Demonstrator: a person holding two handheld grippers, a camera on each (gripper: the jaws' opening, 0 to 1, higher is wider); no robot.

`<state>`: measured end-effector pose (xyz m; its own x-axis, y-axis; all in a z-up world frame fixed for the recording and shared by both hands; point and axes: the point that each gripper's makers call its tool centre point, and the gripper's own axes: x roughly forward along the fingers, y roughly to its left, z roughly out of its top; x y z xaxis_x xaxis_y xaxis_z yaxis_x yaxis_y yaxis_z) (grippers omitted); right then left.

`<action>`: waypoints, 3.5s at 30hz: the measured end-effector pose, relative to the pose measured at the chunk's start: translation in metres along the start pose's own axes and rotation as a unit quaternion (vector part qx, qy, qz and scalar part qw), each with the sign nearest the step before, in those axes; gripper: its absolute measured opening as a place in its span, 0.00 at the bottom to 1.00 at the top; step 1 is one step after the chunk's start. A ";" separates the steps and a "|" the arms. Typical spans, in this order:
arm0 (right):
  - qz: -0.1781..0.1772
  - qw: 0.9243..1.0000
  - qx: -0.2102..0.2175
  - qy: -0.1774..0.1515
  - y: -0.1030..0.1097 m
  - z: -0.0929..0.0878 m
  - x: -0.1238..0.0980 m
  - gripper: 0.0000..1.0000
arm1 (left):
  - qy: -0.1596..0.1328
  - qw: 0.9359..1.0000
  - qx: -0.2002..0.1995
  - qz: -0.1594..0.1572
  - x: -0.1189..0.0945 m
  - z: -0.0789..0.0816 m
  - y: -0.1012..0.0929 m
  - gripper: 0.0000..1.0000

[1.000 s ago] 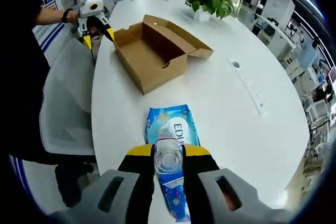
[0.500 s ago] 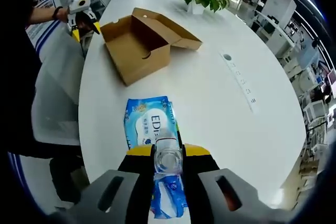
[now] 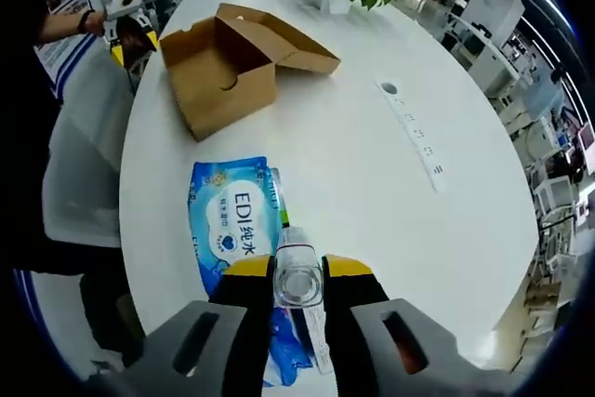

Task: Operate the shoe box by opening the lid, removing the specified soft item, and placing it in the target area until the item is outside and the box remains undamaged.

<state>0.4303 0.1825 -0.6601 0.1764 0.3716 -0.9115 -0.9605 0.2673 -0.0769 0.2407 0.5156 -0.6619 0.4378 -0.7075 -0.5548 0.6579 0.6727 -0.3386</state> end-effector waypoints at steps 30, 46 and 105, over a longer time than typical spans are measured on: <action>0.008 0.996 -0.058 0.068 -0.017 -0.025 0.030 0.17 | 0.010 1.000 -0.013 0.009 0.002 -0.002 0.008 0.44; 0.013 0.992 -0.085 0.088 -0.012 -0.024 0.031 0.18 | 0.013 1.000 -0.014 0.009 0.003 -0.003 0.009 0.44; 0.015 0.990 -0.093 0.104 -0.010 -0.013 0.037 0.20 | 0.003 1.000 -0.025 0.006 -0.003 -0.010 0.011 0.43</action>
<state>0.4438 0.1823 -0.6980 0.1179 0.1801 -0.9766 -0.9911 0.0832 -0.1043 0.2404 0.5266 -0.6716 0.4411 -0.6987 -0.5633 0.6211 0.6907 -0.3704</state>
